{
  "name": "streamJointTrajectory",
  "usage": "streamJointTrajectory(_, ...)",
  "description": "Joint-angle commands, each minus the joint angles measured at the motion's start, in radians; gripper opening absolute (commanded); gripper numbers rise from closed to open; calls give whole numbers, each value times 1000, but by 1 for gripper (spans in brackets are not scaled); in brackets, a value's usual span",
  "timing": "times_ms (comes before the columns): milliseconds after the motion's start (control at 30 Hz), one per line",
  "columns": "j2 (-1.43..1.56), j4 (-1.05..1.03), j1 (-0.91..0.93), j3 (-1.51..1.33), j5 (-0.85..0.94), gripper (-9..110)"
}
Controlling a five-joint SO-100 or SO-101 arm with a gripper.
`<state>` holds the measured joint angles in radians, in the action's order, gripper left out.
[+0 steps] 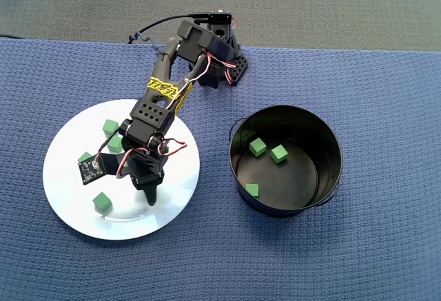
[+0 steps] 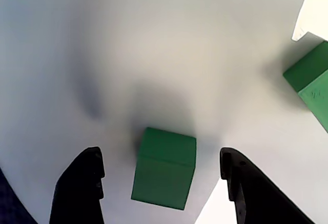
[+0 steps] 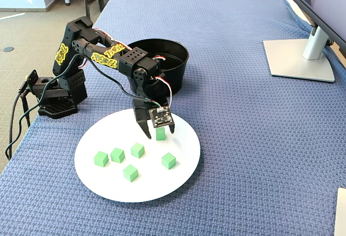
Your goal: Pick up the green cubes from the white plate and place them in the black recipient
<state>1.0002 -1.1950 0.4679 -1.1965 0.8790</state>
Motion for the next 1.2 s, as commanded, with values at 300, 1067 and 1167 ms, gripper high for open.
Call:
streamJointTrajectory(300,32,57,23,-25,-104,18)
streamJointTrajectory(1067,98,67,3,-72,-187,15)
streamJointTrajectory(1167,110,66,-2,-75,-198,15)
